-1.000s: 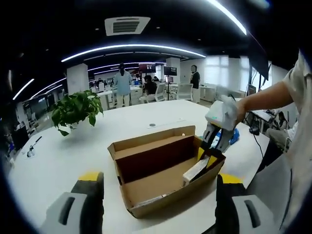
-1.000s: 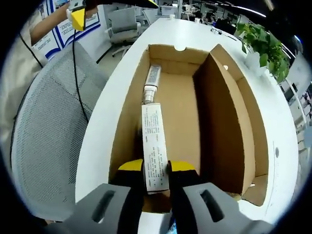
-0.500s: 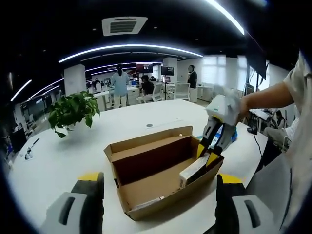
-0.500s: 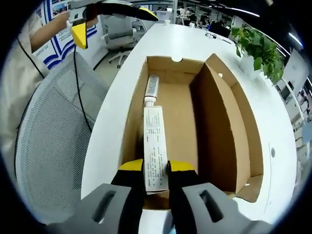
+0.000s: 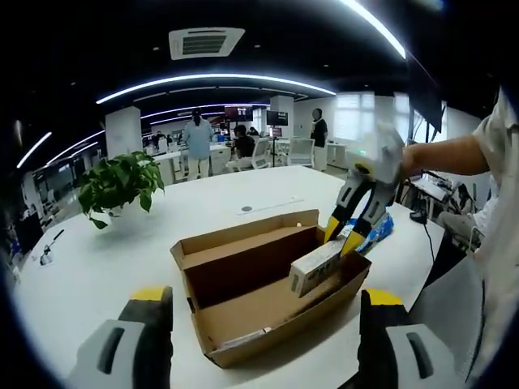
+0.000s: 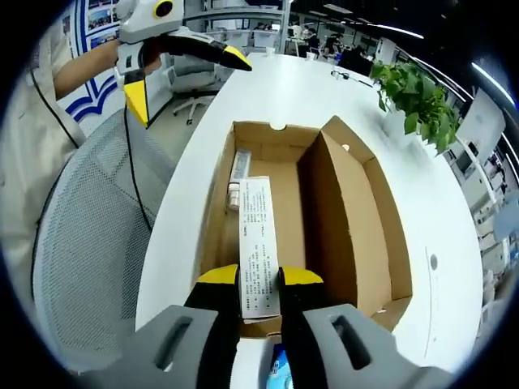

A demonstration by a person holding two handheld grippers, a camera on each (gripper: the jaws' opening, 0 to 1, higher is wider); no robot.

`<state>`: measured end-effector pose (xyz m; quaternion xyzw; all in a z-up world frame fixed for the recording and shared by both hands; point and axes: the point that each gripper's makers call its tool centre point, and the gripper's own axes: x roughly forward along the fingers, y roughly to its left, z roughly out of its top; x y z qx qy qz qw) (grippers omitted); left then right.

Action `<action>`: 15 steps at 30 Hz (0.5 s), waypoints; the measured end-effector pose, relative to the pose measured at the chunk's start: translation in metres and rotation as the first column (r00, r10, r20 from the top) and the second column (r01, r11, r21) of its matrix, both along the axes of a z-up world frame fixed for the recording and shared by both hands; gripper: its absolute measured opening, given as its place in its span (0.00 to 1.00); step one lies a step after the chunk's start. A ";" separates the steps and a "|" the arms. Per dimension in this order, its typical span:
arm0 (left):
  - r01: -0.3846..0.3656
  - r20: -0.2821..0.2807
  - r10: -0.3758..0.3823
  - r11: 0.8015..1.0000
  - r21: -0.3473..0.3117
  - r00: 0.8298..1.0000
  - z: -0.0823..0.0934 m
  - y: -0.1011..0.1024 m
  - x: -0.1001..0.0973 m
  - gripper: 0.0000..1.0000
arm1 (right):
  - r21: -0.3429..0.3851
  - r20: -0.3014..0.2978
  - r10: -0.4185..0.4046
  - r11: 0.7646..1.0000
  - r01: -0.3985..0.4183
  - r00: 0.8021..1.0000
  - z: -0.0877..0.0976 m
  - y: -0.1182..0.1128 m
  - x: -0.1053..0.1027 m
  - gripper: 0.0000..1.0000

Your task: Operate the shoe box by opening the lid, removing the specified soft item, and placing it in the target area until the item is outside and the box remains undamaged.

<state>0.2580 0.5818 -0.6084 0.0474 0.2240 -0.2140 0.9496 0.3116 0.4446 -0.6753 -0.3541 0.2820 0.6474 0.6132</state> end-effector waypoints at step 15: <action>0.038 -0.005 -0.038 0.999 -0.003 0.999 -0.003 -0.013 0.002 0.98 | 0.048 0.056 0.030 0.998 -0.033 0.998 0.051 -0.003 0.002 0.15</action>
